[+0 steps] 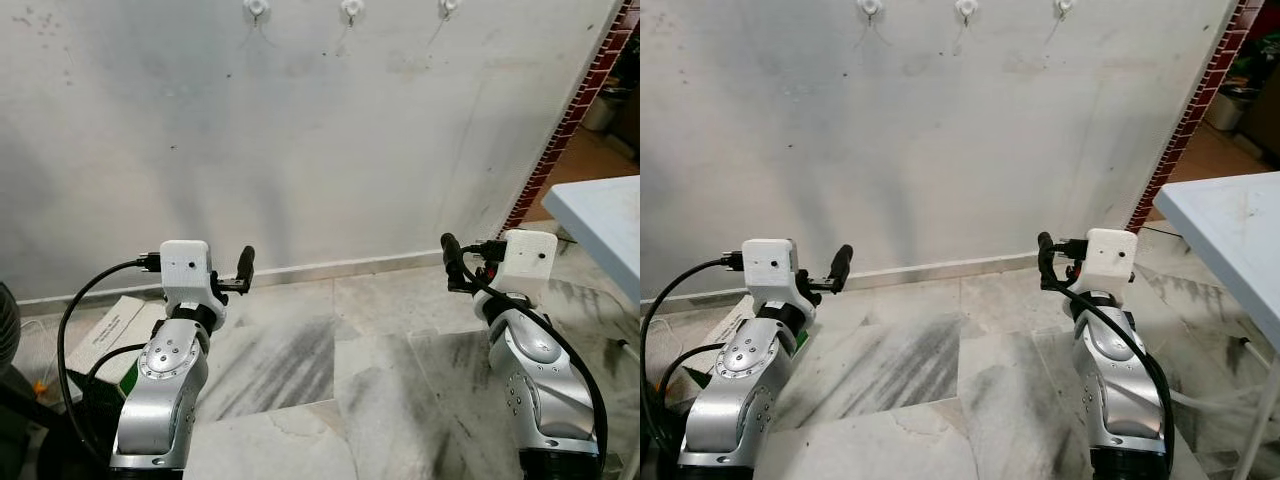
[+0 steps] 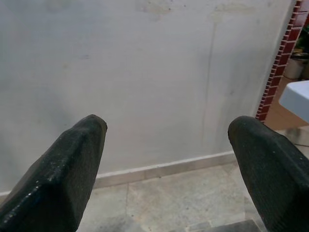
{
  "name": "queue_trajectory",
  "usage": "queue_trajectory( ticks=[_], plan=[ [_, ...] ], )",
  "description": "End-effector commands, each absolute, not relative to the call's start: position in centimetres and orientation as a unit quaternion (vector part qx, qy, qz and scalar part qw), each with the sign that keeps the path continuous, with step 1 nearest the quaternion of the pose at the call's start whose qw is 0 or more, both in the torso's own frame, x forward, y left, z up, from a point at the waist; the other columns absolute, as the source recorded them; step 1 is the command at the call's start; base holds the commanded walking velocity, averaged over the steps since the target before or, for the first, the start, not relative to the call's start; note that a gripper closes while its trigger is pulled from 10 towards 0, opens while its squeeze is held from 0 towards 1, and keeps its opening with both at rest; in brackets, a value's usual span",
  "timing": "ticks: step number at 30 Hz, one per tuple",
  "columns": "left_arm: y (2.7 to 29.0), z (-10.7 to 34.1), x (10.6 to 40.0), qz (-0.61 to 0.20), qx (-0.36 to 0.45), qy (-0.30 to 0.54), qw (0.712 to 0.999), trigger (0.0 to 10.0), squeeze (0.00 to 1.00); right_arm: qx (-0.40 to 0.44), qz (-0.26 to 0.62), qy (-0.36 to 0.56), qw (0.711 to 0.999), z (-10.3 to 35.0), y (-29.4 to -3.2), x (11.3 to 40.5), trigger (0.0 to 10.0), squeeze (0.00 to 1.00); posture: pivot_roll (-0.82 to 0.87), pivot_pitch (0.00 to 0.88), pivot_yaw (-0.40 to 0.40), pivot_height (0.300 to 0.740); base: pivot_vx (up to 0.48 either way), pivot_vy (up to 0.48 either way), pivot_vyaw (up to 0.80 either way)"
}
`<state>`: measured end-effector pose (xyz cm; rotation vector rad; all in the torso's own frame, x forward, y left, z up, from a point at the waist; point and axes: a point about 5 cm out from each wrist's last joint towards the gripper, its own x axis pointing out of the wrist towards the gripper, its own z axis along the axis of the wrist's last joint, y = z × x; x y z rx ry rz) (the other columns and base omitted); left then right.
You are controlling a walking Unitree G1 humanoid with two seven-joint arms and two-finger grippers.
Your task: Hang keys on a hook
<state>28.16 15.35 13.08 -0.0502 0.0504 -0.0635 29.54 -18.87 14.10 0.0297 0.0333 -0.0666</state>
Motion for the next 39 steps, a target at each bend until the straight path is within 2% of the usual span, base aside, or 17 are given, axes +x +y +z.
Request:
queue_trajectory(
  ticks=[1, 28, 39],
  plan=[
    [15.4, 13.0, 28.1, -0.034, -0.027, 0.029, 0.999, 10.0, 0.0, 0.018, -0.033, 0.011, 0.999, 14.5, -18.8, 29.8, 10.0, 0.0, -0.03, 0.019, 0.022, 0.74, 0.0, 0.0, 0.0],
    [15.8, 13.1, 28.2, -0.025, -0.042, 0.034, 0.998, 10.0, 0.0, 0.02, -0.032, 0.01, 0.999, 14.6, -18.7, 30.0, 10.0, 0.0, -0.03, 0.039, 0.031, 0.74, 0.0, 0.0, -0.74],
    [16.8, 14.0, 28.4, -0.027, -0.033, 0.019, 0.999, 10.0, 0.0, 0.019, -0.019, -0.002, 1.0, 15.1, -18.2, 30.5, 10.0, 0.0, -0.02, 0.052, 0.033, 0.74, 0.0, 0.0, 0.0]
  ],
)
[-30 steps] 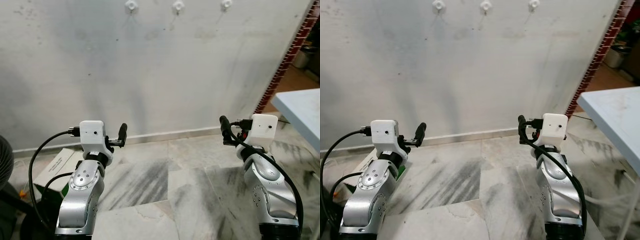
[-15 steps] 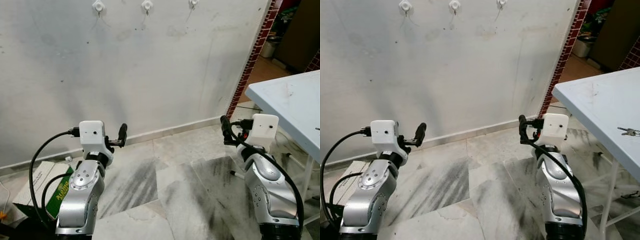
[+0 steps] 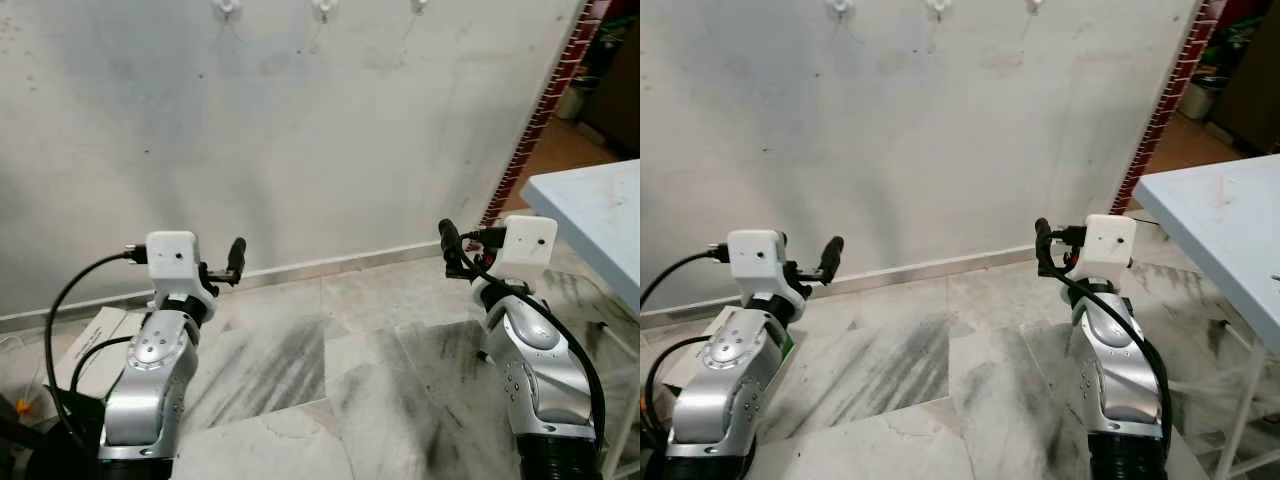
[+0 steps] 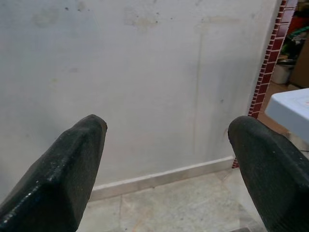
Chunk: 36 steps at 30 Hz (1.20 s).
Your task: Hang keys on a hook
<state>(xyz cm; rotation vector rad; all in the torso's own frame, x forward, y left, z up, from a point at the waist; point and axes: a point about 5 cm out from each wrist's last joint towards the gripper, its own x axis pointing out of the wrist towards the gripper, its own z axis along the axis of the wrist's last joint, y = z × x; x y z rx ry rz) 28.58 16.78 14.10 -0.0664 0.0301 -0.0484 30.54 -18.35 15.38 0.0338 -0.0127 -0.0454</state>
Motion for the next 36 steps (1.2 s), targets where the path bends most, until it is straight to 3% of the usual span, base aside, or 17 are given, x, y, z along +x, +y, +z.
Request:
queue_trajectory(
  ticks=[1, 10, 30, 36],
  plan=[
    [16.74, 13.93, 28.3, -0.027, -0.033, 0.02, 0.999, 10.0, 0.0, 0.02, -0.019, -0.002, 1.0, 15.09, -18.15, 30.46, 10.0, 0.0, -0.02, 0.052, 0.033, 0.74, 0.0, 0.0, 0.0],
    [16.02, 13.58, 27.84, -0.04, -0.039, 0.027, 0.998, 10.0, 0.0, 0.022, -0.022, 0.003, 1.0, 14.73, -18.25, 30.11, 10.0, 0.0, -0.02, 0.056, 0.041, 0.74, 0.0, 0.0, 0.0],
    [15.88, 13.49, 27.86, -0.046, -0.035, 0.029, 0.998, 10.0, 0.0, 0.021, -0.021, 0.004, 1.0, 14.67, -18.38, 30.17, 10.0, 0.0, -0.03, 0.05, 0.037, 0.74, 0.271, 0.0, 0.0],
    [15.92, 13.46, 27.91, -0.045, -0.034, 0.029, 0.998, 10.0, 0.0, 0.018, -0.022, 0.003, 1.0, 14.74, -18.41, 30.2, 10.0, 0.0, -0.03, 0.048, 0.037, 0.74, 0.277, 0.0, -0.48]
  ],
)
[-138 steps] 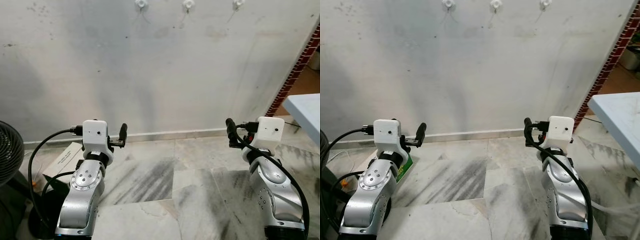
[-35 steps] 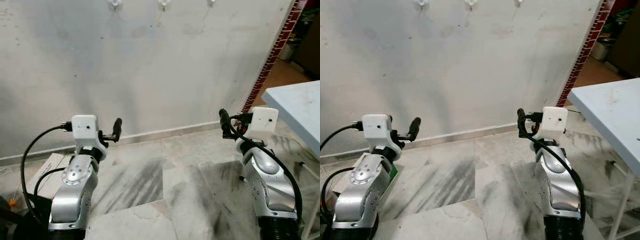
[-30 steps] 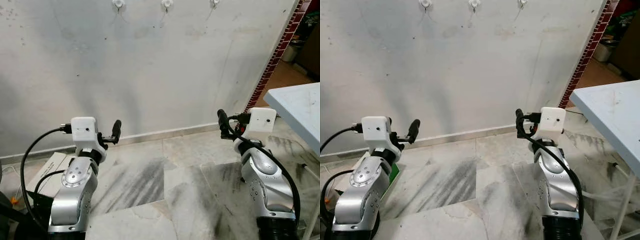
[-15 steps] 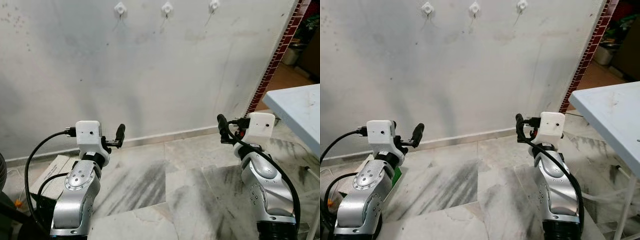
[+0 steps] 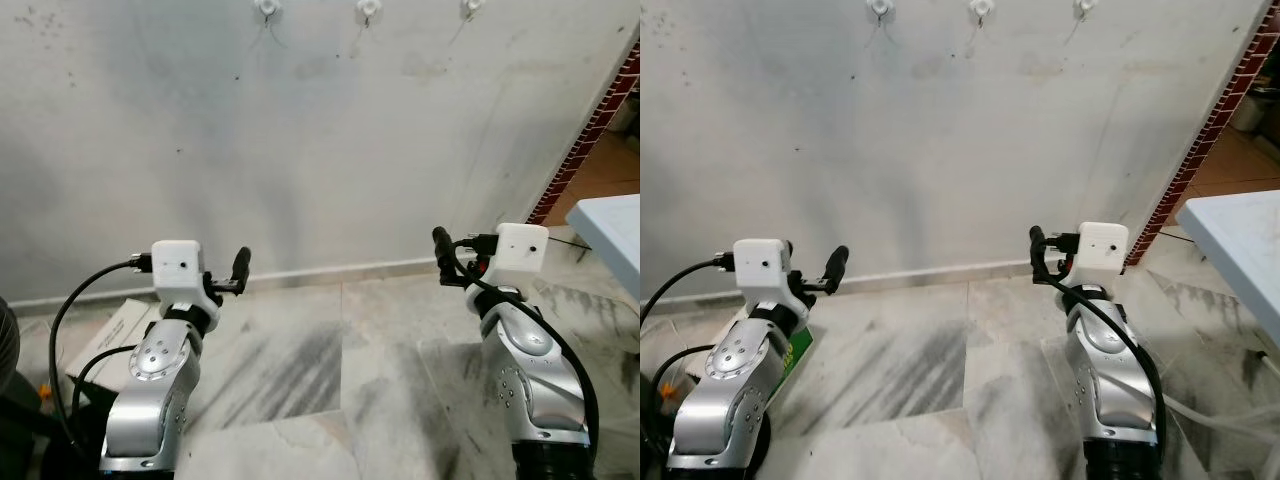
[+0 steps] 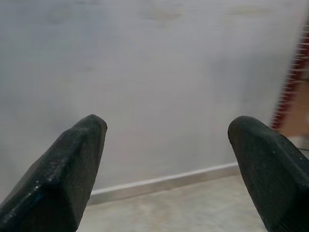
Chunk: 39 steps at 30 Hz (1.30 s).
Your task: Hang keys on a hook
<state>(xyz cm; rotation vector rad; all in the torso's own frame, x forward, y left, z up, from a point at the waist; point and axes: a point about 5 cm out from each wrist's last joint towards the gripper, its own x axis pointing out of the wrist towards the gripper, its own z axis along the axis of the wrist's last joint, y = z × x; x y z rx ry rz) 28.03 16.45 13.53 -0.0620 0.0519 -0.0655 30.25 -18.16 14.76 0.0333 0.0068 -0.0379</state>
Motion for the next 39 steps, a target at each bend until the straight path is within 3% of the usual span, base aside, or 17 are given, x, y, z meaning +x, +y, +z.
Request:
queue_trajectory(
  ticks=[1, 22, 39],
  plan=[
    [15.9, 13.4, 27.9, -0.045, -0.034, 0.03, 0.998, 10.0, 0.0, 0.018, -0.022, 0.003, 1.0, 14.7, -18.4, 30.2, 10.0, 0.0, -0.03, 0.049, 0.036, 0.74, 0.274, 0.0, -0.46],
    [15.8, 13.1, 27.7, -0.045, -0.037, 0.038, 0.998, 10.0, 0.0, 0.02, -0.021, 0.009, 1.0, 14.5, -18.3, 30.2, 10.0, 0.0, -0.02, 0.053, 0.035, 0.74, 0.27, 0.0, -0.37],
    [16.2, 12.9, 28.2, -0.008, -0.059, 0.056, 0.997, 10.0, 0.0, 0.03, 0.001, 0.007, 1.0, 15.0, -17.3, 30.1, 10.0, 0.0, -0.03, 0.06, 0.035, 0.74, 0.0, 0.0, -0.09]
  ],
)
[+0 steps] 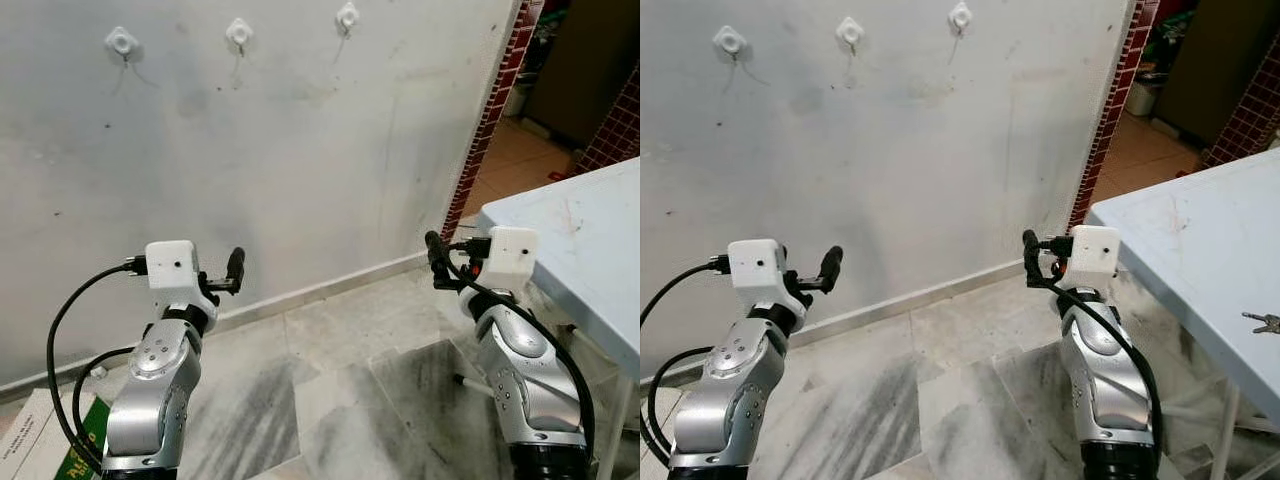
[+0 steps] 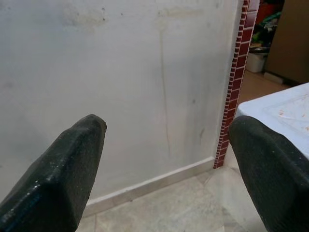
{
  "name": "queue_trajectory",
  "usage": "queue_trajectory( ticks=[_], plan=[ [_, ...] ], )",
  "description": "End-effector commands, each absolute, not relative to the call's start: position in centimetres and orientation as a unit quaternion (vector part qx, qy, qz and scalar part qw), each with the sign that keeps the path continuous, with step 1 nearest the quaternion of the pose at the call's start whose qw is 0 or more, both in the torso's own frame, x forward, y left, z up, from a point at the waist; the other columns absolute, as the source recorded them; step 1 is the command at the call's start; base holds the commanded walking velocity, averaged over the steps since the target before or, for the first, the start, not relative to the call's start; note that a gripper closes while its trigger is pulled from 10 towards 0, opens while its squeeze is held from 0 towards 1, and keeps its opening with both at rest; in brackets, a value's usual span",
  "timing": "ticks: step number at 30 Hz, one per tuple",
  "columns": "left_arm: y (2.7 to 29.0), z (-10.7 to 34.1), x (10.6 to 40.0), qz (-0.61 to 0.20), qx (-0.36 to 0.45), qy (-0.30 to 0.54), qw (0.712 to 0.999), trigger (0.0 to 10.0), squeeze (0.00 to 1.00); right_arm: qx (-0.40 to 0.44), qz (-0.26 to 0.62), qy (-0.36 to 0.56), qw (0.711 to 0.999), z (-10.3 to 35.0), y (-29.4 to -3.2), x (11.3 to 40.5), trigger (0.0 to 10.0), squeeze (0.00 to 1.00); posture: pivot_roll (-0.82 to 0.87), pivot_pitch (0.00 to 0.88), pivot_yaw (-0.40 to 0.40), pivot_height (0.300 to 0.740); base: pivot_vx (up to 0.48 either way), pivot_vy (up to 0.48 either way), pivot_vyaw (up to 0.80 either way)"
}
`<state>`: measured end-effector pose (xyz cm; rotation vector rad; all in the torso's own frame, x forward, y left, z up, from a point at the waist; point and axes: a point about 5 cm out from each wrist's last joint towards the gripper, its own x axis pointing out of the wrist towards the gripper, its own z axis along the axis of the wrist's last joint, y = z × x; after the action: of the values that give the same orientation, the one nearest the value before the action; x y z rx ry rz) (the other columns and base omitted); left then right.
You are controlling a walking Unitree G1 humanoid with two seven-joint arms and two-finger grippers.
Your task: Hang keys on a hook
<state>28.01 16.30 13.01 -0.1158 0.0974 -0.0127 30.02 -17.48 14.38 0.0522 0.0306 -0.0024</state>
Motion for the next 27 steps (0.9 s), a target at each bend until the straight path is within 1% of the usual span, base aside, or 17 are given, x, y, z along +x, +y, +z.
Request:
queue_trajectory(
  ticks=[1, 5, 8, 11, 16, 21, 27],
  plan=[
    [16.2, 13.0, 28.1, -0.009, -0.06, 0.057, 0.997, 10.0, 0.0, 0.03, 0.003, 0.006, 1.0, 15.1, -17.3, 30.1, 10.0, 0.0, -0.03, 0.061, 0.036, 0.74, 0.0, 0.0, 0.0],
    [16.2, 12.9, 28.1, -0.008, -0.065, 0.064, 0.996, 10.0, 0.0, 0.029, 0.005, 0.005, 1.0, 15.2, -17.2, 30.0, 10.0, 0.0, -0.03, 0.057, 0.04, 0.74, 0.0, 0.0, 0.0],
    [16.3, 12.8, 28.1, -0.005, -0.071, 0.067, 0.995, 10.0, 0.0, 0.012, -0.007, 0.01, 1.0, 15.1, -17.6, 30.0, 10.0, 0.0, -0.03, 0.058, 0.04, 0.74, 0.0, 0.0, 0.0],
    [16.3, 12.8, 28.1, -0.006, -0.069, 0.067, 0.995, 10.0, 0.0, 0.021, -0.005, 0.008, 1.0, 15.2, -17.7, 29.9, 10.0, 0.0, -0.03, 0.062, 0.04, 0.74, 0.0, 0.0, 0.0],
    [16.2, 13.0, 28.0, -0.015, -0.067, 0.066, 0.995, 10.0, 0.0, -0.033, -0.013, -0.03, 0.999, 16.5, -17.8, 29.9, 10.0, 0.0, -0.03, 0.057, 0.042, 0.74, 0.0, 0.0, 0.0],
    [16.4, 13.2, 27.9, -0.017, -0.064, 0.064, 0.996, 10.0, 0.0, -0.042, -0.025, -0.033, 0.998, 16.6, -18.0, 29.8, 10.0, 0.0, -0.02, 0.048, 0.047, 0.74, 0.0, 0.0, 0.0],
    [16.7, 13.1, 27.4, -0.02, -0.061, 0.068, 0.996, 10.0, 0.0, -0.055, -0.023, -0.04, 0.997, 16.5, -18.2, 29.3, 10.0, 0.0, -0.02, 0.042, 0.052, 0.74, 0.0, 0.48, 0.0]
  ],
)
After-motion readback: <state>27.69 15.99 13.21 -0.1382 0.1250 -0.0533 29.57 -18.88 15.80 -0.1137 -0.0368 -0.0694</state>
